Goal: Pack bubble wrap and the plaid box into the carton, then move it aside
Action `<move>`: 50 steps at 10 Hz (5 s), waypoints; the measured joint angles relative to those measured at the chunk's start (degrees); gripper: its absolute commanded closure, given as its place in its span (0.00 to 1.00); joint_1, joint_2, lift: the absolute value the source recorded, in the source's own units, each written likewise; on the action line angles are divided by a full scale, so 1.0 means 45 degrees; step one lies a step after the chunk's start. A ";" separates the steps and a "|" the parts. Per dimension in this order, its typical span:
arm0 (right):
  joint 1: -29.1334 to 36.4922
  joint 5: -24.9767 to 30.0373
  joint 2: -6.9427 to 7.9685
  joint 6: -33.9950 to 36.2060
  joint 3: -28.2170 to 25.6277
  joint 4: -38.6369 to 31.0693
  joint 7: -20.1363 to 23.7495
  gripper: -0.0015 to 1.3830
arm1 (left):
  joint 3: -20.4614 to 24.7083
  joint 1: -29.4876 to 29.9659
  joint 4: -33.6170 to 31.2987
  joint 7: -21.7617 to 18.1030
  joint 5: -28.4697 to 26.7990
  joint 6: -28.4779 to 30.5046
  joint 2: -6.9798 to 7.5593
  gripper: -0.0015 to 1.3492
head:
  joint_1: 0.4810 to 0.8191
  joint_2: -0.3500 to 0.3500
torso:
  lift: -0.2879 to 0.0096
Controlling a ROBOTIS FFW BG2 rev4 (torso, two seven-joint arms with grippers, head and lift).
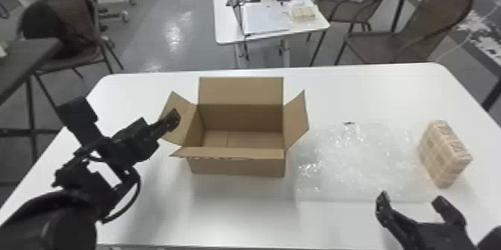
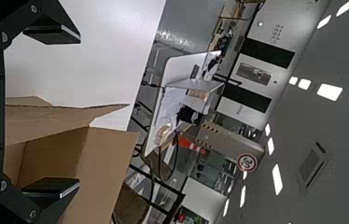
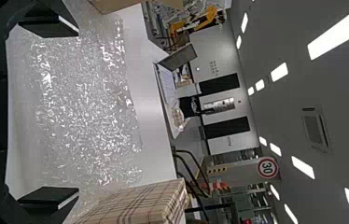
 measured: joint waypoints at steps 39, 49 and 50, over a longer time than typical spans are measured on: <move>-0.6860 -0.5204 -0.0991 1.4386 0.1080 -0.2186 -0.8294 0.77 | -0.0990 -0.0522 0.1218 -0.0601 0.0046 -0.1335 0.0020 0.89 | 0.63 0.65 | 0.41; -0.8282 -0.3645 -0.0224 1.2247 0.1527 -0.4366 -0.3322 0.77 | -0.1375 -0.0616 0.1541 -0.0356 0.0000 -0.1720 -0.0077 0.89 | 0.26 0.74 | 0.41; -0.8856 -0.4174 -0.0154 1.2493 0.1663 -0.3759 -0.2437 0.77 | -0.1568 -0.0629 0.1579 -0.0065 -0.0011 -0.1941 -0.0132 0.89 | 0.25 0.76 | 0.41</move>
